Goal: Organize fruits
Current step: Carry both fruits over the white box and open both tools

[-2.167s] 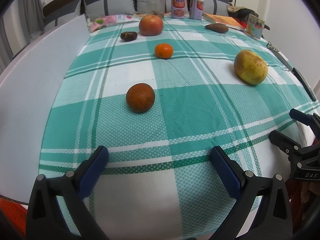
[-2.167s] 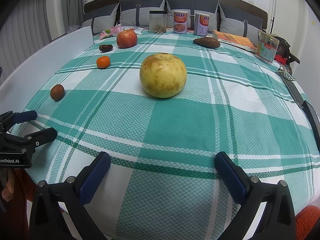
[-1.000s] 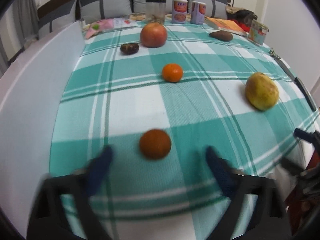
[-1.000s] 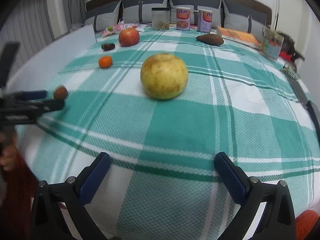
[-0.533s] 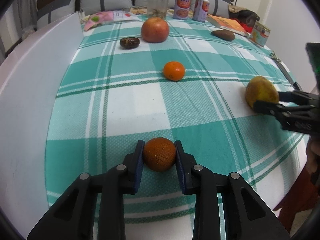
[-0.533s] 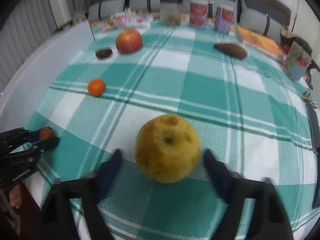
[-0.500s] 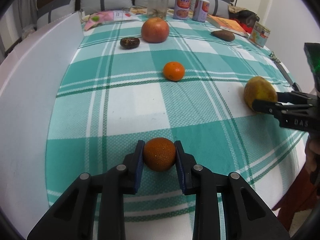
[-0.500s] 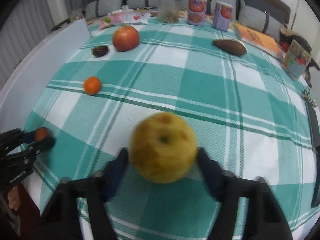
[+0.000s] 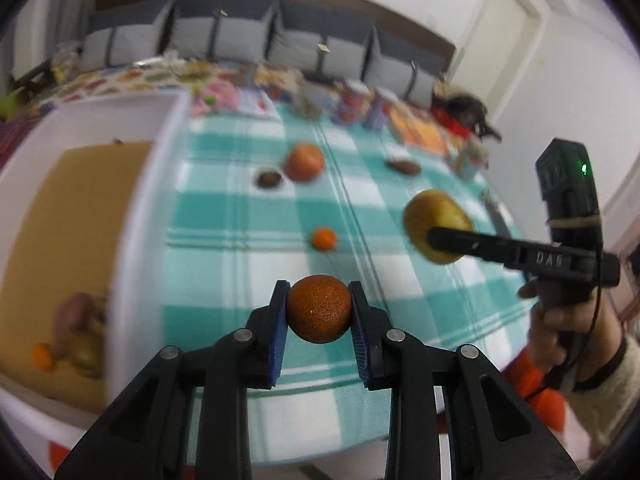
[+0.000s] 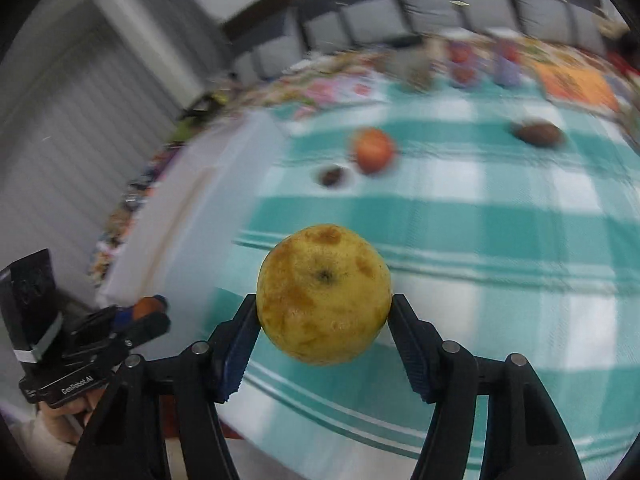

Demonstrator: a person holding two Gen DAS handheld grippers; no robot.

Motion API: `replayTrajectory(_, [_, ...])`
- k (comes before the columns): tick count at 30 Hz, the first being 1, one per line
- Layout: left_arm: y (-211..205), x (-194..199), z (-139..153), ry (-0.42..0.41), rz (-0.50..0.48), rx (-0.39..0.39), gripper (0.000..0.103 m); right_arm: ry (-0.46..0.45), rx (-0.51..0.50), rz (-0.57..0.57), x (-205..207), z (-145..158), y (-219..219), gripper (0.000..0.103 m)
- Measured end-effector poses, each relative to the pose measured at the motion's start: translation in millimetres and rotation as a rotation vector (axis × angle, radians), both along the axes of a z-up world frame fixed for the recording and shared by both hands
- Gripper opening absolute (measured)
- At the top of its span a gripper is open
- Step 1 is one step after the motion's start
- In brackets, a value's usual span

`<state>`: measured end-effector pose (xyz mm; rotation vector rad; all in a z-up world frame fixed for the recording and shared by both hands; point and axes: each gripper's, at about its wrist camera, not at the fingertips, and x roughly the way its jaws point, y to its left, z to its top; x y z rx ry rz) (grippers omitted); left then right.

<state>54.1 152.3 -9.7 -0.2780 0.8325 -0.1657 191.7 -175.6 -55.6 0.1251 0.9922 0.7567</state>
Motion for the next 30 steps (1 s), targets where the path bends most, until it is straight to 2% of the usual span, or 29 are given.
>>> replayTrajectory(3, [50, -3, 17, -0.01, 0.094, -0.025, 0.028, -0.005, 0.065, 0.111, -5, 24, 62, 0.064])
replayTrajectory(5, [85, -3, 16, -0.006, 0.176, 0.008, 0.029, -0.001, 0.087, 0.178, -8, 30, 105, 0.064])
replayTrajectory(9, [161, 4, -12, 0.084, 0.355, 0.051, 0.028, -0.01, 0.066, 0.295, -18, 30, 193, 0.064])
replayTrajectory(12, [197, 6, -36, 0.159, 0.439, 0.076, 0.029, 0.002, 0.015, 0.361, -24, 15, 252, 0.064])
replayTrajectory(17, [228, -1, -65, 0.242, 0.523, 0.087, 0.029, -0.002, -0.116, 0.43, -35, -16, 312, 0.064])
replayTrajectory(22, [234, -10, -72, 0.262, 0.547, 0.114, 0.031, -0.063, -0.242, 0.453, -41, -36, 336, 0.066])
replayTrajectory(23, [234, -11, -73, 0.261, 0.551, 0.127, 0.038, -0.085, -0.256, 0.447, -42, -38, 335, 0.066])
replayTrajectory(24, [233, -12, -73, 0.256, 0.554, 0.14, 0.051, -0.106, -0.25, 0.439, -43, -36, 333, 0.066])
replayTrajectory(25, [232, -12, -71, 0.253, 0.559, 0.146, 0.059, -0.12, -0.243, 0.43, -42, -32, 330, 0.066])
replayTrajectory(26, [231, -13, -68, 0.24, 0.57, 0.155, 0.072, -0.129, -0.239, 0.419, -40, -28, 326, 0.068])
replayTrajectory(27, [229, -16, -62, 0.215, 0.581, 0.165, 0.077, -0.142, -0.229, 0.405, -39, -22, 321, 0.072])
replayTrajectory(29, [220, -20, -46, 0.163, 0.584, 0.183, 0.08, -0.174, -0.201, 0.379, -36, -7, 307, 0.079])
replayTrajectory(30, [218, -20, -40, 0.142, 0.582, 0.189, 0.084, -0.192, -0.191, 0.364, -36, 0, 300, 0.086])
